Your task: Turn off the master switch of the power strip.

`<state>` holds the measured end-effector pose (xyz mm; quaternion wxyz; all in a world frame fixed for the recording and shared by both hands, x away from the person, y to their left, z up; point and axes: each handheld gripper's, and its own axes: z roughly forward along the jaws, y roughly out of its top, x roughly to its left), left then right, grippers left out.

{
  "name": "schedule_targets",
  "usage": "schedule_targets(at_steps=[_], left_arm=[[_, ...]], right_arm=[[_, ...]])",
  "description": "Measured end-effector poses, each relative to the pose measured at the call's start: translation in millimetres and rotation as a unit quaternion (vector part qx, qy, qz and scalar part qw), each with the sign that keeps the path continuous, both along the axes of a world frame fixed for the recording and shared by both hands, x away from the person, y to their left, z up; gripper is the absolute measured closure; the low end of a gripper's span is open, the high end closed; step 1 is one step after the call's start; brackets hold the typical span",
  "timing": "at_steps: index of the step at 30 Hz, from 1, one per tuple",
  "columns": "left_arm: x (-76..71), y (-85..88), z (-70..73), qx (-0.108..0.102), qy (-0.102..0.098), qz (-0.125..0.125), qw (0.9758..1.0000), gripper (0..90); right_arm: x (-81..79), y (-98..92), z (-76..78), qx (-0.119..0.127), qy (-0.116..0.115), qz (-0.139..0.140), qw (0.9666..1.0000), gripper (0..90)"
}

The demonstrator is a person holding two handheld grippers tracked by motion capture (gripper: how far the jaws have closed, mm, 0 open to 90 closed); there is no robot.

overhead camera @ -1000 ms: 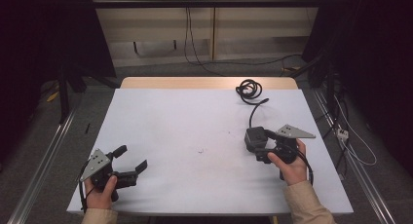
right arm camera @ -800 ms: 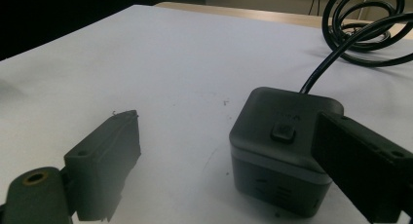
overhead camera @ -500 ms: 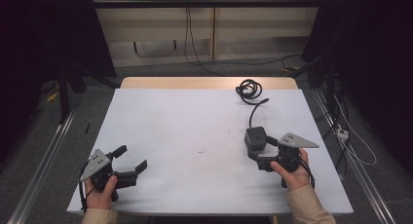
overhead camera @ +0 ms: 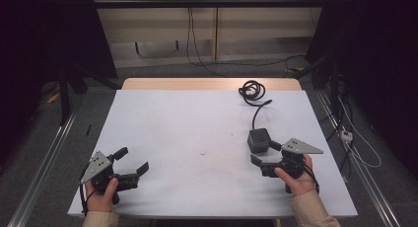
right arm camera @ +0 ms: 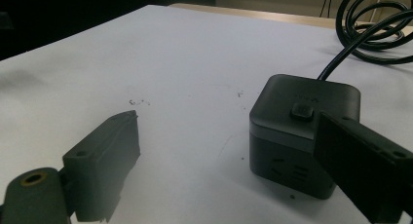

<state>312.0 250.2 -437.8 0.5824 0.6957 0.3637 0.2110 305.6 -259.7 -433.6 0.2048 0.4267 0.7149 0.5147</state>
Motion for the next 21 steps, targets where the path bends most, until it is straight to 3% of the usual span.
schedule_targets(at_steps=[21], left_arm=[[-0.1, -0.4, -0.4, 0.002, 0.001, 0.0, 1.0, 3.6]], right_arm=[[-11.2, -17.2, -5.0, 0.0, -0.009, -0.009, 0.9999, 10.1]])
